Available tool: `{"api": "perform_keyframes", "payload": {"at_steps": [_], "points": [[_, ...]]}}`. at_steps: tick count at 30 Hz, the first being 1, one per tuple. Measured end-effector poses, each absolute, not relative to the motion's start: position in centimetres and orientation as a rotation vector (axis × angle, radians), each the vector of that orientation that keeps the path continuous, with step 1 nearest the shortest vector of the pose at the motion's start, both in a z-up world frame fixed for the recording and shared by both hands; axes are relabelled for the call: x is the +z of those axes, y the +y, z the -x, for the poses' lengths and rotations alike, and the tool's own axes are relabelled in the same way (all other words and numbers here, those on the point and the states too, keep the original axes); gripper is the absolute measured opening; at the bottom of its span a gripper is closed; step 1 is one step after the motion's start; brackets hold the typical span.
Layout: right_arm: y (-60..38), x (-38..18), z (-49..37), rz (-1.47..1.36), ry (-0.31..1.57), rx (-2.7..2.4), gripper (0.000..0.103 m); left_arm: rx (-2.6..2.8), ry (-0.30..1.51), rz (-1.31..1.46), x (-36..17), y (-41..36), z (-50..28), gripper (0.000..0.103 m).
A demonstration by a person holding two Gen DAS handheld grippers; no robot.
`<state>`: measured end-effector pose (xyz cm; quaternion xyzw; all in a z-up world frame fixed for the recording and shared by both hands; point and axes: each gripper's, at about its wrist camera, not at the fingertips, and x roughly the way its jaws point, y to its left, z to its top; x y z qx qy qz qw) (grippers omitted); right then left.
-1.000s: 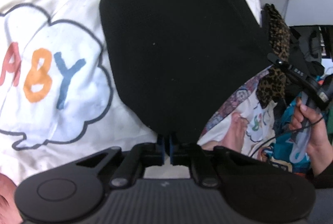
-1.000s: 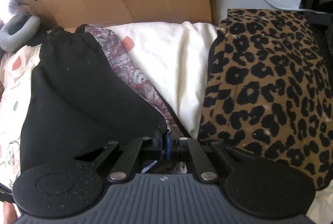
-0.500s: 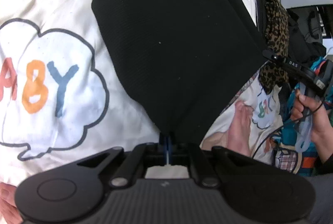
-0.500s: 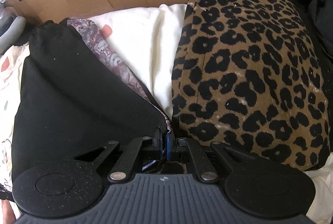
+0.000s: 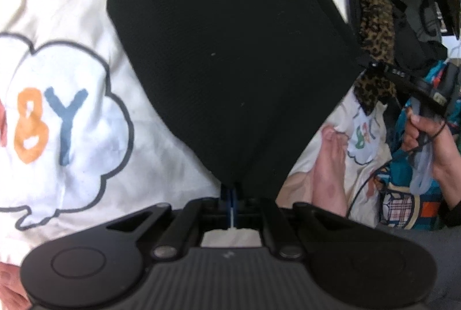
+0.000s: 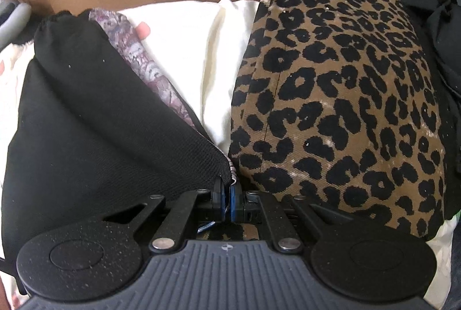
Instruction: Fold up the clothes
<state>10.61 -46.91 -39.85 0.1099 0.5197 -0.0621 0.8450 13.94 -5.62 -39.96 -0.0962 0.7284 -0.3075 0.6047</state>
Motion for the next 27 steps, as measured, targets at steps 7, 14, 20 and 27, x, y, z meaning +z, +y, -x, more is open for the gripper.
{"api": "perform_keyframes", "payload": {"at_steps": [7, 14, 20, 27], "points": [[-47.3, -40.1, -11.0, -0.277, 1.075, -0.138, 0.005, -0.679, 1.657, 0.211, -39.7, -5.3, -14.4, 0.001], [-47.5, -39.3, -10.1, -0.301, 1.059, -0.162, 0.018, -0.639, 1.683, 0.154, -38.7, -5.0, -15.7, 0.016], [-47.4, -37.8, -8.7, -0.304, 1.013, -0.195, 0.021, -0.614, 1.649, 0.083, -36.1, -5.1, -18.5, 0.016], [-47.1, -36.3, -8.0, -0.315, 0.924, -0.183, 0.021, -0.564, 1.54, 0.026, -32.3, -6.3, -23.9, 0.016]]}}
